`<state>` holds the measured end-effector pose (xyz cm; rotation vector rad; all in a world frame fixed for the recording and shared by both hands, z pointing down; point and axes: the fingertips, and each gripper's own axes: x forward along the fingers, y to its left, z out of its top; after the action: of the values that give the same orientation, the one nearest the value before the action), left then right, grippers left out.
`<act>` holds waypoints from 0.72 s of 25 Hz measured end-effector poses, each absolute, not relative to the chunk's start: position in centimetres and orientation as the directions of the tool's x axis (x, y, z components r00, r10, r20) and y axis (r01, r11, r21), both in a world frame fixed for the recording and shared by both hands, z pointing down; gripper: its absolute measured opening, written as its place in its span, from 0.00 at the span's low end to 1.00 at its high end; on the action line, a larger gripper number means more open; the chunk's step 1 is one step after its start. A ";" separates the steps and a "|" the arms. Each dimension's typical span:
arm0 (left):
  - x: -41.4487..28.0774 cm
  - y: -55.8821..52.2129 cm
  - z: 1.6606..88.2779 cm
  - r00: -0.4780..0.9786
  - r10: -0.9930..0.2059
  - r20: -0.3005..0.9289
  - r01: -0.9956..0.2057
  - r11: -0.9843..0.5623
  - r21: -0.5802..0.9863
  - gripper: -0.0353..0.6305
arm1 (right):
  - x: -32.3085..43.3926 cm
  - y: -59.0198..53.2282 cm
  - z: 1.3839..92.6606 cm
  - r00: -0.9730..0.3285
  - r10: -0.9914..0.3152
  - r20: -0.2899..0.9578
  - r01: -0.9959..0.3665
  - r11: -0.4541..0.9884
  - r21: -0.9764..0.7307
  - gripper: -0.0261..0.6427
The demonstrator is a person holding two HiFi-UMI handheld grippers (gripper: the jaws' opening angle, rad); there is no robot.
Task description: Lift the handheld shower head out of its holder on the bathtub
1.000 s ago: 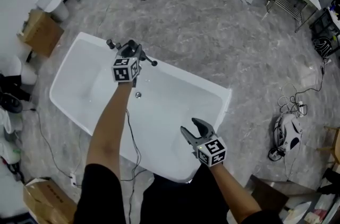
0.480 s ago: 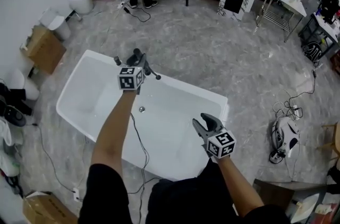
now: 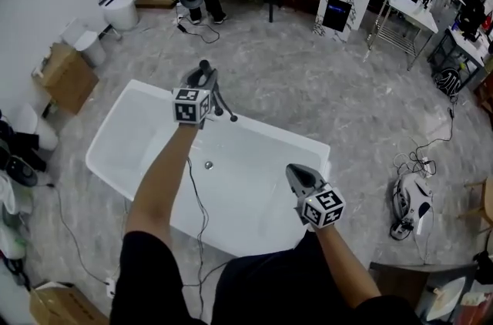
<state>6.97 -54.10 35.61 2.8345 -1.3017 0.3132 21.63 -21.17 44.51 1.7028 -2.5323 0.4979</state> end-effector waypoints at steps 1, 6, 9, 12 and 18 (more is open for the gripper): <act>6.9 -53.7 35.2 0.638 -0.751 0.173 -0.751 -0.656 -0.074 0.24 | 21.8 -21.1 44.4 -0.385 -0.895 0.226 -0.913 0.335 -0.231 0.04; 6.5 -53.3 32.6 0.630 -0.763 0.142 -0.762 -0.643 -0.074 0.24 | 23.1 -22.3 43.1 -0.331 -0.916 0.228 -0.930 0.276 -0.241 0.04; 6.2 -53.1 31.4 0.624 -0.771 0.128 -0.770 -0.635 -0.068 0.24 | 23.7 -22.5 42.6 -0.291 -0.928 0.234 -0.944 0.238 -0.228 0.04; 6.3 -52.4 30.7 0.631 -0.766 0.118 -0.763 -0.641 -0.079 0.24 | 24.3 -22.3 42.6 -0.249 -0.936 0.248 -0.957 0.198 -0.212 0.04; 7.2 -51.7 30.9 0.648 -0.751 0.127 -0.745 -0.659 -0.104 0.24 | 25.1 -22.3 41.5 -0.201 -0.958 0.205 -0.971 0.166 -0.174 0.04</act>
<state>7.19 -51.71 30.95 2.8896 -1.3125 0.2531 25.14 -22.29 41.46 1.9550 -2.3621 0.4130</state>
